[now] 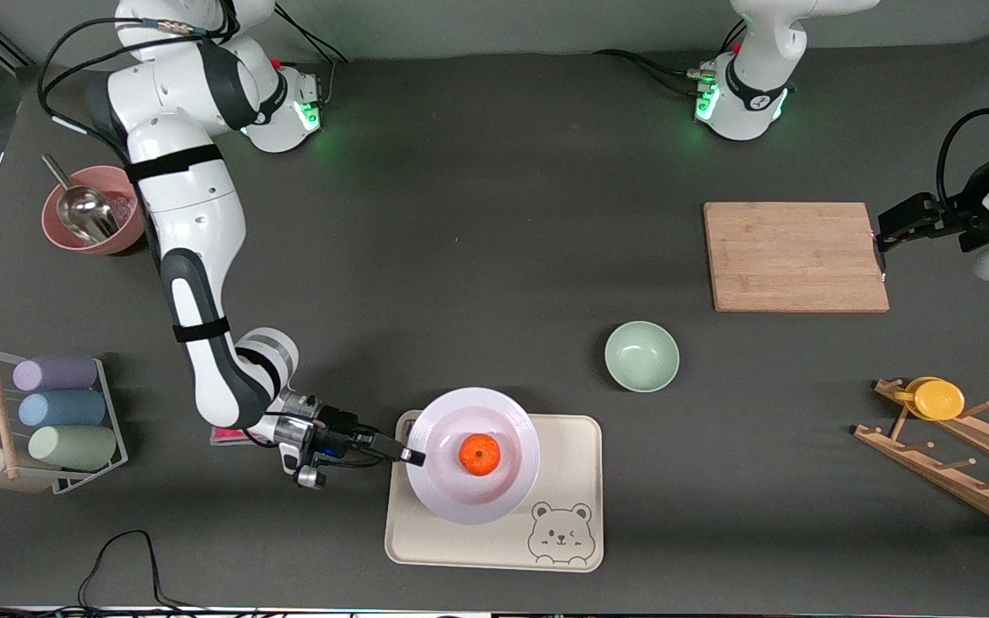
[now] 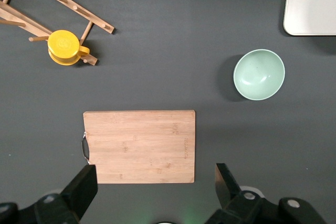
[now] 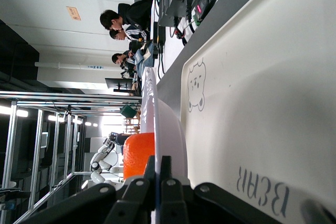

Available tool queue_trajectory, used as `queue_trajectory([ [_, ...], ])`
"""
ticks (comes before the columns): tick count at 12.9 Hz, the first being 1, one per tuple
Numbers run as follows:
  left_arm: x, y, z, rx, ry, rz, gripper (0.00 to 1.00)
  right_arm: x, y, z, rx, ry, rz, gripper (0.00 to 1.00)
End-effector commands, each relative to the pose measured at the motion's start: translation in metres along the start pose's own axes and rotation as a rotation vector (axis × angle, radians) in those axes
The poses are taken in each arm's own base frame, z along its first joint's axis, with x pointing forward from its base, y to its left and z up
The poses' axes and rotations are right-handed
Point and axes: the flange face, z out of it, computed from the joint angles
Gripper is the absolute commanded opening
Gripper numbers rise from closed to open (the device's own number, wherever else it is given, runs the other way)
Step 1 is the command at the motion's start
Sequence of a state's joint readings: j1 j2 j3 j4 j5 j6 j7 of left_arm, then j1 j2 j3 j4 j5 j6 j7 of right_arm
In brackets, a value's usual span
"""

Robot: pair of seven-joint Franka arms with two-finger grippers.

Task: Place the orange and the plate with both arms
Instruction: 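Lift and carry the plate with the right gripper onto the cream tray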

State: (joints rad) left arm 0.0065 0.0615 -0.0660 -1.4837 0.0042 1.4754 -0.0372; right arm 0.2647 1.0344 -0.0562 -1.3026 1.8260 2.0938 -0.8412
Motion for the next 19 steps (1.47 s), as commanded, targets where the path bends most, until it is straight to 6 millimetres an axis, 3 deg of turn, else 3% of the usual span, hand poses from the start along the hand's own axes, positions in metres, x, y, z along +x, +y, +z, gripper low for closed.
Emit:
queue_trajectory([
  [1,-0.009,0.002,-0.005,0.001,-0.001,0.002,1.0,0.015,0.001,0.008,-0.011,0.022,0.004,0.0],
  [10,-0.009,0.002,-0.005,-0.001,-0.001,-0.001,1.0,0.014,0.039,0.017,-0.055,0.05,-0.011,0.0],
  [14,-0.009,0.002,-0.005,-0.001,0.001,0.001,1.0,0.01,0.044,0.019,-0.056,0.046,-0.014,0.0],
  [15,-0.009,0.002,-0.005,-0.001,-0.001,0.001,1.0,0.01,0.044,0.02,-0.054,0.046,-0.013,0.12],
  [16,-0.009,0.002,-0.005,-0.001,-0.001,0.001,1.0,0.01,0.045,0.02,-0.054,0.046,-0.009,0.33],
  [17,-0.009,0.002,-0.005,-0.001,0.001,0.001,1.0,0.009,0.045,0.021,-0.052,0.046,-0.004,0.4],
  [19,-0.009,0.002,-0.005,-0.001,0.001,0.001,1.0,0.009,0.044,0.021,-0.048,0.048,0.002,1.0],
])
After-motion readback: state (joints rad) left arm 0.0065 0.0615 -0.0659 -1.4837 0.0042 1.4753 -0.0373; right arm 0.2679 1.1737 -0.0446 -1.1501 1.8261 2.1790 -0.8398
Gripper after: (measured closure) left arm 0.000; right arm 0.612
